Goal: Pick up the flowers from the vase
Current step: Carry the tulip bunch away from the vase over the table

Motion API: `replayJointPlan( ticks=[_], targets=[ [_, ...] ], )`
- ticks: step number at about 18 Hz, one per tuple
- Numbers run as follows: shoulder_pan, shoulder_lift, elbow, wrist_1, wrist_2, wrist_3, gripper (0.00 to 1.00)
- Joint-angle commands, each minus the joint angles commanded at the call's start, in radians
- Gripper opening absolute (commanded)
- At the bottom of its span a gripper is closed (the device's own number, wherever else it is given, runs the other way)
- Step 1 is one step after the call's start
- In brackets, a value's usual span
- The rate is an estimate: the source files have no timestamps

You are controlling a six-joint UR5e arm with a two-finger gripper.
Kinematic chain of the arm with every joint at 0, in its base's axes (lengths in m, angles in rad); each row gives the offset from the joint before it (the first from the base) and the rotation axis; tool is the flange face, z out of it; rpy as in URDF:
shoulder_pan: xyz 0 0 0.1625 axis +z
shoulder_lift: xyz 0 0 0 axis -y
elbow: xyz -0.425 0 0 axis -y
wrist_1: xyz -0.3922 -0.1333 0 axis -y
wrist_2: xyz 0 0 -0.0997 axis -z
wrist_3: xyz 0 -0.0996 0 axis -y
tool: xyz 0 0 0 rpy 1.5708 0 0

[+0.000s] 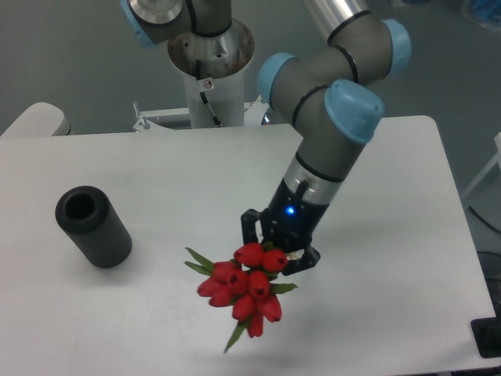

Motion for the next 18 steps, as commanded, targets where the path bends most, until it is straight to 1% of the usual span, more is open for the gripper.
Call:
replayJointPlan(
  ticks=[1, 4, 5, 6, 8, 11, 12, 14, 18],
  targets=[
    [-0.002, -0.014, 0.021, -0.029, 0.037, 0.023, 0.10],
    [-0.014, -0.064, 0.107, -0.158, 0.172, 0.097, 0.10],
    [-0.023, -0.081, 0.127, -0.181, 0.221, 0.117, 0.10],
    [-0.034, -0.098, 0.141, -0.187, 0.262, 0.140, 0.10],
    [-0.044, -0.118, 0.144, -0.180, 0.316, 0.202, 0.10],
    [-0.057, -0.163, 0.160, -0.167, 0.345, 0.275, 0.10],
    [-0.058, -0.170, 0.164, -0.172, 0.370, 0.284, 0.10],
    [-0.064, -0.183, 0.164, -0.167, 0.384, 0.314, 0.11],
    [-0.063, -0.189, 0.167, -0.167, 0.412, 0.368, 0.11]
  ],
)
